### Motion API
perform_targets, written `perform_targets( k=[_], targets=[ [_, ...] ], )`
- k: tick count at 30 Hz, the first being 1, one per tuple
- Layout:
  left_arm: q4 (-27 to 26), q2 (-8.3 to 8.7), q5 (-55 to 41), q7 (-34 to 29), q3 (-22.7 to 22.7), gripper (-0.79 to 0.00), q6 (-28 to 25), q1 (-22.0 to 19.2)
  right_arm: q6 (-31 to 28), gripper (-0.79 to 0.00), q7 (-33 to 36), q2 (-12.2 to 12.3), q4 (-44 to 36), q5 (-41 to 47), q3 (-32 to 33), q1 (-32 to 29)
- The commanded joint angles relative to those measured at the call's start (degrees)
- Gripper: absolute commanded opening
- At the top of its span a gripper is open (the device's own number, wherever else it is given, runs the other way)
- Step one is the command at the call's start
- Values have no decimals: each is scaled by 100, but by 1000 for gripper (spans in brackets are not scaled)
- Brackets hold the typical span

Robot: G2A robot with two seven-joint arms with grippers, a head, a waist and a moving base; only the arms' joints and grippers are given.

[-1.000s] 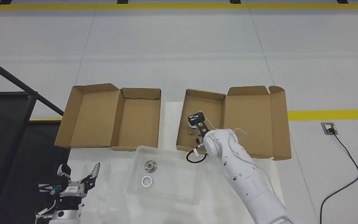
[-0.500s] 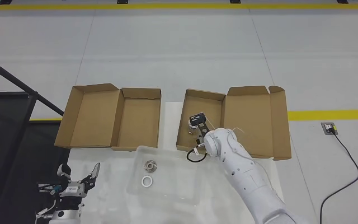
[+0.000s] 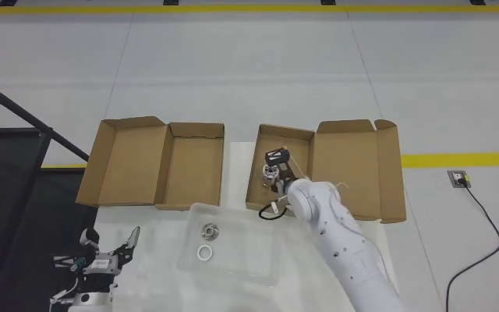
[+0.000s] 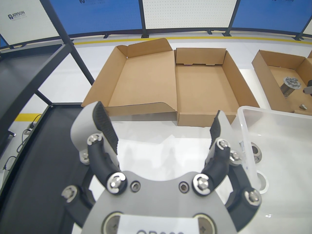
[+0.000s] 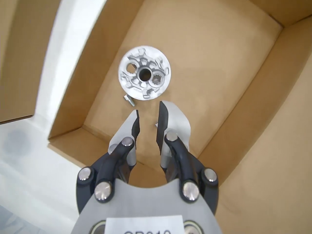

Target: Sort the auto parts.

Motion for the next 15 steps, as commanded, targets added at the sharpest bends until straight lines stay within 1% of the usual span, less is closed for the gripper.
perform_targets(
  k=[1,4,7,12,15],
  targets=[
    [-38,14,124,100,-16,0,-277,-26,-193,-582,34,65,-853,-20,110,-418],
    [-96,71,691,248,-113,0,-818,-73,-671,-582,-11,167,-2025,89,324,-1068],
    [-201,131,1079,182,-227,0,-1381,-213,-1244,-579,-141,263,-2976,288,558,-1662],
    [-504,263,1668,-98,-500,0,-2581,-489,-2029,-585,-413,386,-4096,508,782,-2446],
    [-746,349,2163,-230,-547,0,-3348,-652,-2508,-588,-594,450,-4582,656,857,-2821]
  ],
)
